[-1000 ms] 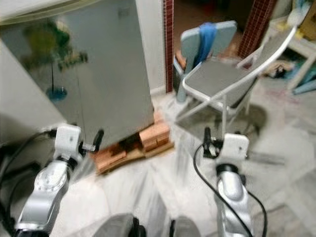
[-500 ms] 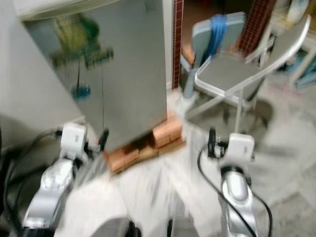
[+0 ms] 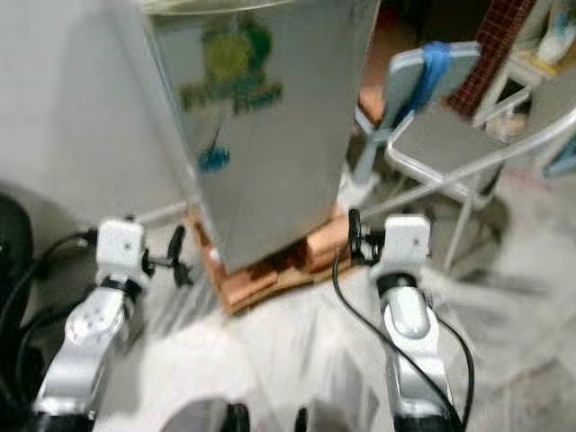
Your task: Restocking fridge
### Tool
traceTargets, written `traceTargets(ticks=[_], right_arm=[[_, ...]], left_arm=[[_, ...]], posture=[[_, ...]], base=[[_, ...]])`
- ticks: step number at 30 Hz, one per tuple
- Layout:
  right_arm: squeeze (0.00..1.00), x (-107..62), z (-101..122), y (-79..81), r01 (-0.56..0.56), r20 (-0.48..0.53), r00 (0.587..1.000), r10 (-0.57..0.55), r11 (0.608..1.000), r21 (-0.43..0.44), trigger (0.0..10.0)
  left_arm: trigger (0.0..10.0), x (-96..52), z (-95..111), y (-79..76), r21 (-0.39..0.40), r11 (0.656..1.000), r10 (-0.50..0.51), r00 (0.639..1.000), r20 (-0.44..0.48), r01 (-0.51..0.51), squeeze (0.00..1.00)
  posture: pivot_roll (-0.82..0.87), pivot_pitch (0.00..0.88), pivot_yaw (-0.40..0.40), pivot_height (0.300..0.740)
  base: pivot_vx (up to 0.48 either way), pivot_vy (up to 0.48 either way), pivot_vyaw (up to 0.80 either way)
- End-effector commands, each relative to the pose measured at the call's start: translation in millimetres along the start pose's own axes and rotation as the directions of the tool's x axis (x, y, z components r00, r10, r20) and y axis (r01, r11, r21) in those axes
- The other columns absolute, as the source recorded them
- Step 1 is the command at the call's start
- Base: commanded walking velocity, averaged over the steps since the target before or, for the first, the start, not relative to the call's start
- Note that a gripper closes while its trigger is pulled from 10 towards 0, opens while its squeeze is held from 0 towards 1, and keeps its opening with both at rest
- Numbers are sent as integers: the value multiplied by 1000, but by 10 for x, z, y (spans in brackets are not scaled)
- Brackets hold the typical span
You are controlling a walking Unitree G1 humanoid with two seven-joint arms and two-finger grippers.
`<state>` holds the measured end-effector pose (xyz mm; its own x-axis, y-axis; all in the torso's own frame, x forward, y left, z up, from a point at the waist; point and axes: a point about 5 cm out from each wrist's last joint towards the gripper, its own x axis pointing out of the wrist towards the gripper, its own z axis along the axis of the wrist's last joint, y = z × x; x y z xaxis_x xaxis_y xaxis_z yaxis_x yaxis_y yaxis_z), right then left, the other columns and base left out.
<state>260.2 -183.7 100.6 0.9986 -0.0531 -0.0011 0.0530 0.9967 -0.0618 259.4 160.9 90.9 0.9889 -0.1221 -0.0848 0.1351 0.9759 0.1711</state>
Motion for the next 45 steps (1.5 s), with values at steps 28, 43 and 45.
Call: traceTargets(ticks=[28,43,45], right_arm=[[0,-14,-18,-38,20,-4,1000,-20,1000,4,10000],[0,37,-1,5,-7,6,1000,7,1000,-4,10000],[0,25,-3,12,-6,6,1000,6,1000,-3,10000]], left_arm=[[10000,21,21,-59,-2,997,-78,997,25,78,0],[10000,2,59,-169,-29,989,-143,988,52,144,0],[10000,13,65,-179,-26,988,-152,987,56,154,0]], posture=[[6,94,-8,740],[13,97,-4,740],[11,96,-2,740]], base=[[0,457,-195],[391,105,-401],[480,0,-700]])
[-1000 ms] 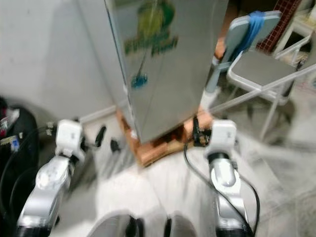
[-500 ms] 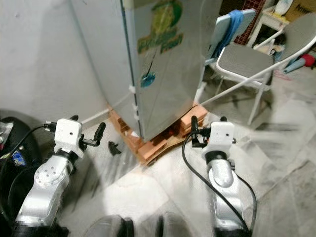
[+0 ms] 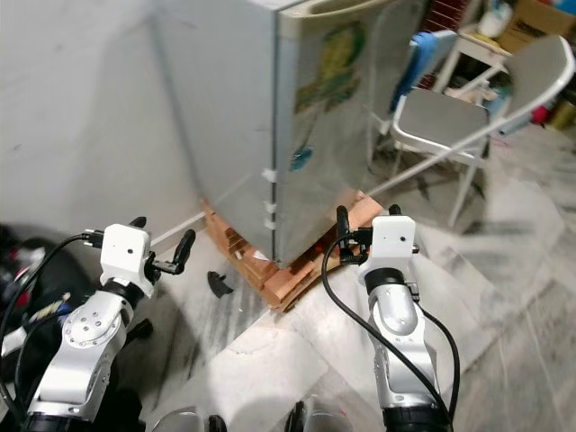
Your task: Restocking fridge
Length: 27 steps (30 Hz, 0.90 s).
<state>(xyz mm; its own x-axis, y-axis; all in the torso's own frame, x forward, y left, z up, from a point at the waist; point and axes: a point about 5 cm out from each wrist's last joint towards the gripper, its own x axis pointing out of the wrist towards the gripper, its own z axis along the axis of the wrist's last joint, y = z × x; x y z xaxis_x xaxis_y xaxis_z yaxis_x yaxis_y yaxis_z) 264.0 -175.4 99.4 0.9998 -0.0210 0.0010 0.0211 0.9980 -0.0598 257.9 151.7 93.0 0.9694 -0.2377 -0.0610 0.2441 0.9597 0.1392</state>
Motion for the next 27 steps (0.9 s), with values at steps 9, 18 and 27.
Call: traceTargets(ticks=[9,18,27], right_arm=[[0,17,-1,-70,24,2,1000,-24,1000,-5,10000],[0,28,21,-27,17,11,1000,-16,1000,-4,10000],[0,-58,-18,-42,-7,-14,1000,7,1000,-22,10000]], left_arm=[[10000,54,38,-111,-17,999,-32,999,20,33,0],[10000,15,60,23,-62,997,49,999,18,-48,0],[10000,15,-21,17,-90,993,80,997,-4,-80,0]], posture=[[21,89,-10,740],[28,92,-8,740],[9,71,-78,740]], base=[[471,0,-100],[44,0,0],[0,0,-195]])
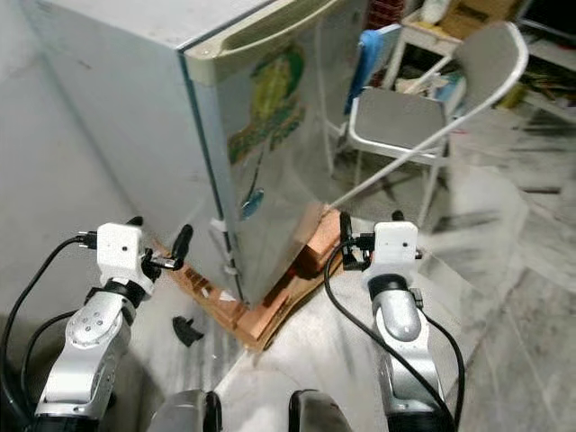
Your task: Restocking fridge
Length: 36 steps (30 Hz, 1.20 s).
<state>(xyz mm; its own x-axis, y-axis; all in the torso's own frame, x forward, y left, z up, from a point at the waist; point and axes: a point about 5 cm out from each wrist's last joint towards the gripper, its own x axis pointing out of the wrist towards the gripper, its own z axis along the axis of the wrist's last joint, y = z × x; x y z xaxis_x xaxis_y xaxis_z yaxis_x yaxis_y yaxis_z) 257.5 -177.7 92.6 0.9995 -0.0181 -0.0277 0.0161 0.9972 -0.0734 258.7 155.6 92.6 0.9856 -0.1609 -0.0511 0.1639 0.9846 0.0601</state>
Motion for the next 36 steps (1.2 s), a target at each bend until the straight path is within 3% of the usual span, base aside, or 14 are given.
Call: traceTargets(ticks=[1,8,21,31,36], right_arm=[[0,20,60,-28,-19,14,1000,19,1000,-18,10000],[0,77,65,-18,-30,10,1000,30,999,-23,10000],[0,-97,-14,26,2,-24,1000,-2,1000,-5,10000],[0,-137,-38,-20,6,-50,999,-6,1000,-10,10000],[0,-146,-42,-11,-1,-57,998,0,1000,-11,10000]], left_arm=[[10000,51,-2,-29,-11,1000,16,1000,5,-16,0],[10000,80,3,-56,-7,1000,13,1000,-1,-13,0],[10000,78,-33,-19,3,997,-71,997,-38,71,0],[10000,-21,-92,-63,-67,986,-160,984,-81,154,0],[10000,-4,-100,-18,-59,989,-140,987,-84,135,0]], posture=[[14,65,-91,740],[19,67,-79,740],[-1,102,-31,740],[10,125,-35,740],[6,129,-38,740]], base=[[0,0,0],[0,0,0],[0,0,-800],[0,0,-800],[0,0,-800]])
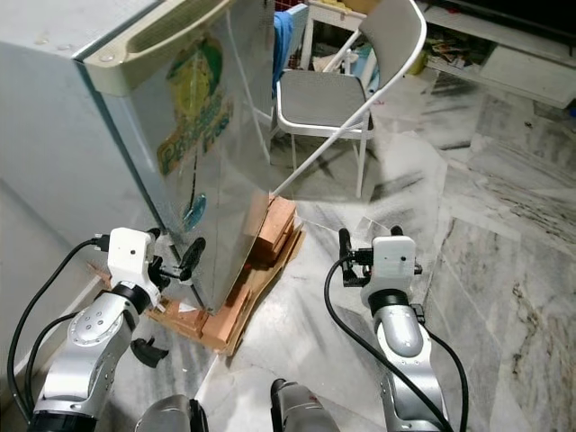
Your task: Restocking fridge
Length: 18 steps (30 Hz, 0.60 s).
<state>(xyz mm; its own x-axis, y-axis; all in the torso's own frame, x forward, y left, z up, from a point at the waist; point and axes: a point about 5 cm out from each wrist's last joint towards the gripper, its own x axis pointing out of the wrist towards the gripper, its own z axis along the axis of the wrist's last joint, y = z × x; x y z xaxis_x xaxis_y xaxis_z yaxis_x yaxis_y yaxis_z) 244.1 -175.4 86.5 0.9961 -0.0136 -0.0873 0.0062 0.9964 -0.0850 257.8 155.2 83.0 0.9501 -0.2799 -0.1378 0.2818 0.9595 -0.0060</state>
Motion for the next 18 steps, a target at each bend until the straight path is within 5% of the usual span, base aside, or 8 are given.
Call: traceTargets(ticks=[1,11,18], right_arm=[[0,-12,22,-38,8,1,1000,-8,1000,3,10000],[0,-30,34,-42,-4,-1,1000,4,1000,7,10000],[0,-252,-50,-159,-20,-96,995,20,1000,-4,10000]], left_arm=[[10000,27,-1,19,-2,1000,-4,1000,-3,4,0],[10000,238,98,150,44,998,54,998,28,-55,0],[10000,363,198,166,50,998,40,998,41,-42,0]], posture=[[3,131,-37,740],[-12,132,-33,740],[-24,138,-25,740]], base=[[0,0,-800],[0,0,-140],[0,0,0]])
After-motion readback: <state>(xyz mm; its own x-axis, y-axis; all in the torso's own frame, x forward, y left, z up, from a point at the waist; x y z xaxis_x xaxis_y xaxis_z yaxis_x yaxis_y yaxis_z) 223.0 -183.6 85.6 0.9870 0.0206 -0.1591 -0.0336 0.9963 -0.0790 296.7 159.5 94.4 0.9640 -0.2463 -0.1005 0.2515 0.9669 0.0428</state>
